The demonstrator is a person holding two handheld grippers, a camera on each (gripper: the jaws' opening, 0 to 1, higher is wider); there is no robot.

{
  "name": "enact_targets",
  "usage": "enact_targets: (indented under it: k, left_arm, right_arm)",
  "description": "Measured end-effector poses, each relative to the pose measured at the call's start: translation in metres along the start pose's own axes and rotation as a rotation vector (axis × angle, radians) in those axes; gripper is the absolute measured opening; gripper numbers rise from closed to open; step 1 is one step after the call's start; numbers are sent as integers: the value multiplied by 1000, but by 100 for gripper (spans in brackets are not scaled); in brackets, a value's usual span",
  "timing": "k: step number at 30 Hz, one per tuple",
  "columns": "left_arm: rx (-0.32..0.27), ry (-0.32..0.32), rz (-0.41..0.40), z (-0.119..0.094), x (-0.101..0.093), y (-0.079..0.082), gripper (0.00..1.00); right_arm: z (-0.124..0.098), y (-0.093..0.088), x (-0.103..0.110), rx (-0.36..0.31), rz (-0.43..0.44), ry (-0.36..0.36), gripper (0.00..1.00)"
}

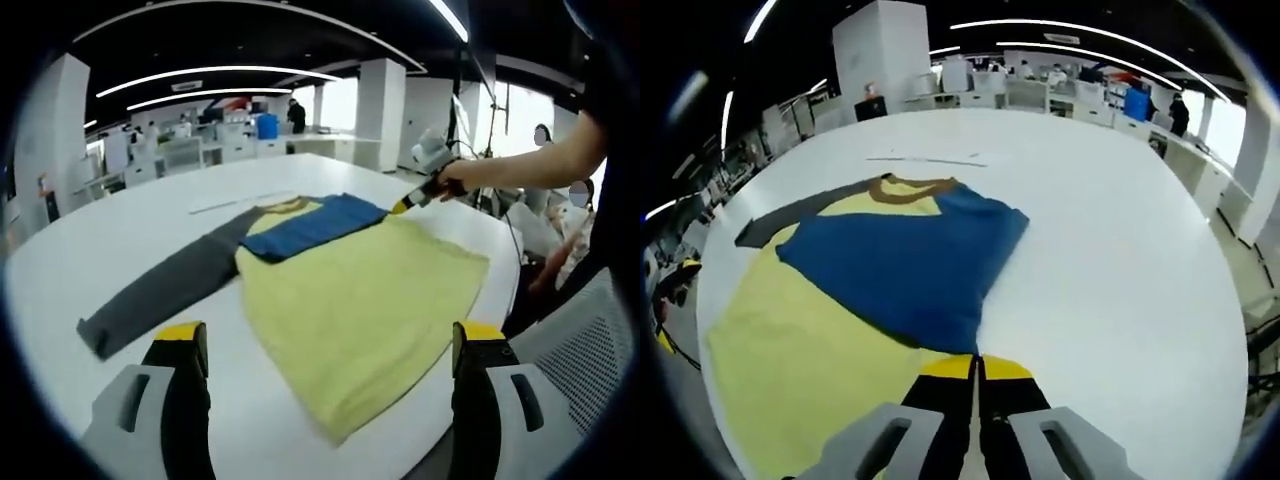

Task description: Fold the garment on the visible template until the final outline fits inside the template.

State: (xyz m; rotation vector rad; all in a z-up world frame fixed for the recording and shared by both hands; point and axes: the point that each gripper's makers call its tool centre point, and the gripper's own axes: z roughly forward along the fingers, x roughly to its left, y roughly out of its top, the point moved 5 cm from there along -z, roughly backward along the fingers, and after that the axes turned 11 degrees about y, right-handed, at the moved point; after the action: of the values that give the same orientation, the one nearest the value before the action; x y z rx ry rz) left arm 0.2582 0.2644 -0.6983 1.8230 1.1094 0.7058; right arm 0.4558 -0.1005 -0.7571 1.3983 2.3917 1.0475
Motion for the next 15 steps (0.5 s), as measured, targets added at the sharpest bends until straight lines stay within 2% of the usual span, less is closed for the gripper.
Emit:
enact_targets:
  k: [4,13,15]
  left_arm:
    - [3,3,3,0,1,-1,99]
    - [7,4,9,0,1,-2,99]
    - [11,5,12,0,1,-2,99]
  right_arm:
    - [-1,-2,-2,11,-9,-13,0]
    - [-4,-2,-6,81,-177,-71,0]
    - [-3,-2,-5,88,-189,-71,0]
